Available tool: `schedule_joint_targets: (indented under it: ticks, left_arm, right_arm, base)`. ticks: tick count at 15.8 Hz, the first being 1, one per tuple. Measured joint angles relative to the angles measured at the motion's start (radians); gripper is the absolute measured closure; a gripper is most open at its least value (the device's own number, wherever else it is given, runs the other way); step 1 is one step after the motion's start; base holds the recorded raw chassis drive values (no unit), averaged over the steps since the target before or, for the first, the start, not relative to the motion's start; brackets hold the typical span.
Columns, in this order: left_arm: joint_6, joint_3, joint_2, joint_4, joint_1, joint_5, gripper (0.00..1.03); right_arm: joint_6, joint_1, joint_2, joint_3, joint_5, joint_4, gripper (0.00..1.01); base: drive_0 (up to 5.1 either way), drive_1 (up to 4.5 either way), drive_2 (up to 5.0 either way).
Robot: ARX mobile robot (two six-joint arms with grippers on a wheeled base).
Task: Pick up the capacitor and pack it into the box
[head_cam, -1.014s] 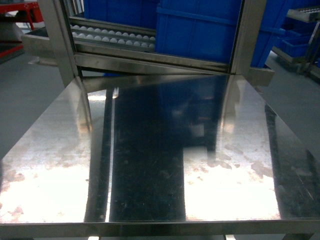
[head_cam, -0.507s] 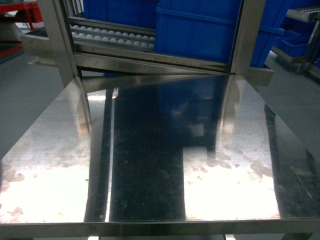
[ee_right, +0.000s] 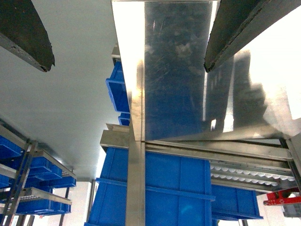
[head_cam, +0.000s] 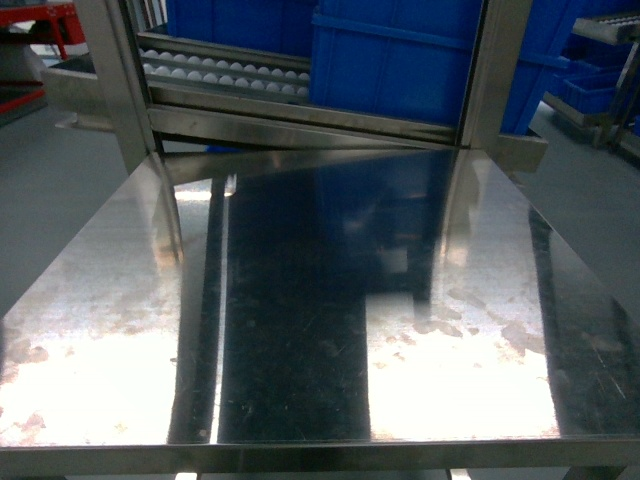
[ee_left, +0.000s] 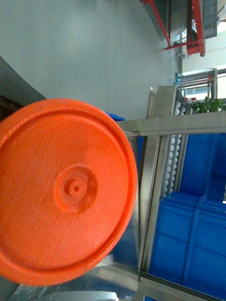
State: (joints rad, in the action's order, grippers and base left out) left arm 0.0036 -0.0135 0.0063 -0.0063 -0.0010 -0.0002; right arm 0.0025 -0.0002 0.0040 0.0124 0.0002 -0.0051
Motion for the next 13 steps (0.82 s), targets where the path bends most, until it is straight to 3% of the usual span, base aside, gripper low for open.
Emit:
schedule_joint_targets:
  ticks: [13]
  left_arm:
    - [0.000,0.000,0.000,0.001,0.000,-0.001,0.59]
  right_arm:
    - [0.000,0.000,0.000,0.000,0.000,0.000,0.03]
  base:
    - [0.0,0.00,0.0]
